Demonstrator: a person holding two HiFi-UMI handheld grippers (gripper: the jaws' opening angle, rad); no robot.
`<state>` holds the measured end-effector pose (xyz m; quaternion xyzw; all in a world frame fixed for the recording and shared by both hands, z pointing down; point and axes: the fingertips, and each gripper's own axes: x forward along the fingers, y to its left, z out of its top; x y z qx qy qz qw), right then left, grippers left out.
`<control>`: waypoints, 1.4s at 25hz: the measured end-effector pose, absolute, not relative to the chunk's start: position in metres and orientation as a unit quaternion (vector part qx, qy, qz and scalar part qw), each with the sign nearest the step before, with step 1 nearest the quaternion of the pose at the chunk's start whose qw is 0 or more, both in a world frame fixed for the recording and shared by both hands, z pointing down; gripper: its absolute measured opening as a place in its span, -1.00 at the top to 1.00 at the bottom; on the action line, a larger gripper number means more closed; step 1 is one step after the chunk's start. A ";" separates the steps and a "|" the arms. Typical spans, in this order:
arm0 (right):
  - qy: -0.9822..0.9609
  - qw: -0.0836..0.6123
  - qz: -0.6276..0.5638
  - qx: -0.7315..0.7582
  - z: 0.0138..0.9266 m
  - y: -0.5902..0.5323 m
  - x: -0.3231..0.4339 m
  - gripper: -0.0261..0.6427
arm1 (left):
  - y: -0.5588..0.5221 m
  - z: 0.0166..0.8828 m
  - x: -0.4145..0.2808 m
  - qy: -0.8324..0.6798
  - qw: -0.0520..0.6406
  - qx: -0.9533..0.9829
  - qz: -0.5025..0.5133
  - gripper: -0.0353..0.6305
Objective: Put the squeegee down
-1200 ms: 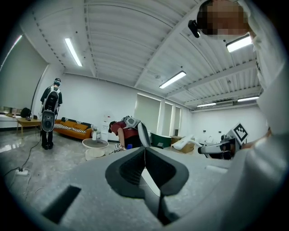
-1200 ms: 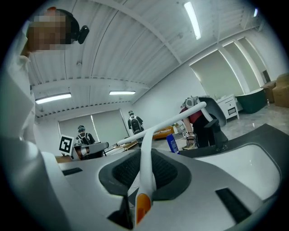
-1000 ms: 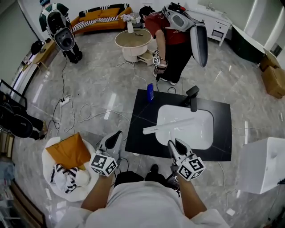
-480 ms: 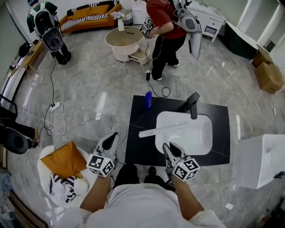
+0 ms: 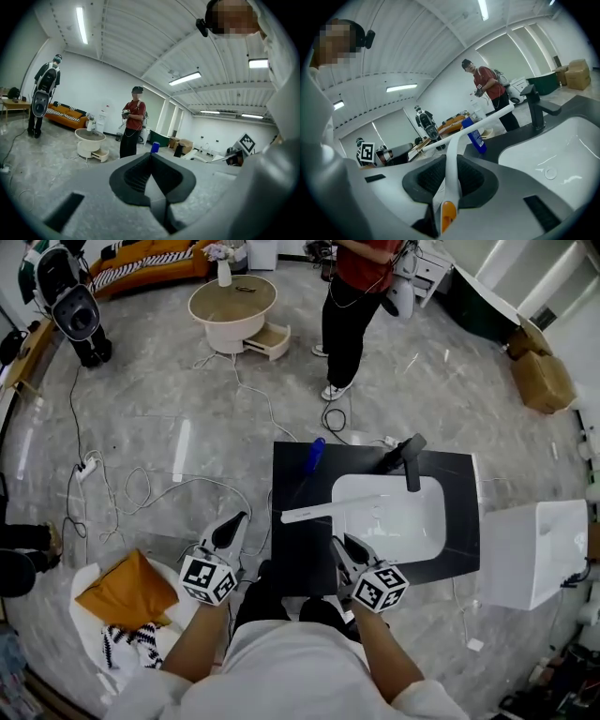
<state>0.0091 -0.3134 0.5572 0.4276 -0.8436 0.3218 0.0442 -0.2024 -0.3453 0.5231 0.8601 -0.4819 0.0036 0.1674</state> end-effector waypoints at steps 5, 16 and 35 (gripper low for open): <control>-0.826 0.057 0.343 0.444 0.576 -0.331 -0.008 0.70 | -0.363 0.537 -0.208 -0.460 0.184 0.869 0.004 0.84; -0.793 0.114 0.367 0.473 0.635 -0.358 -0.039 0.70 | -0.387 0.565 -0.209 -0.424 0.203 0.883 0.008 0.84; -0.729 0.161 0.428 0.509 0.709 -0.373 -0.037 0.70 | -0.396 0.594 -0.202 -0.396 0.228 0.889 0.019 0.84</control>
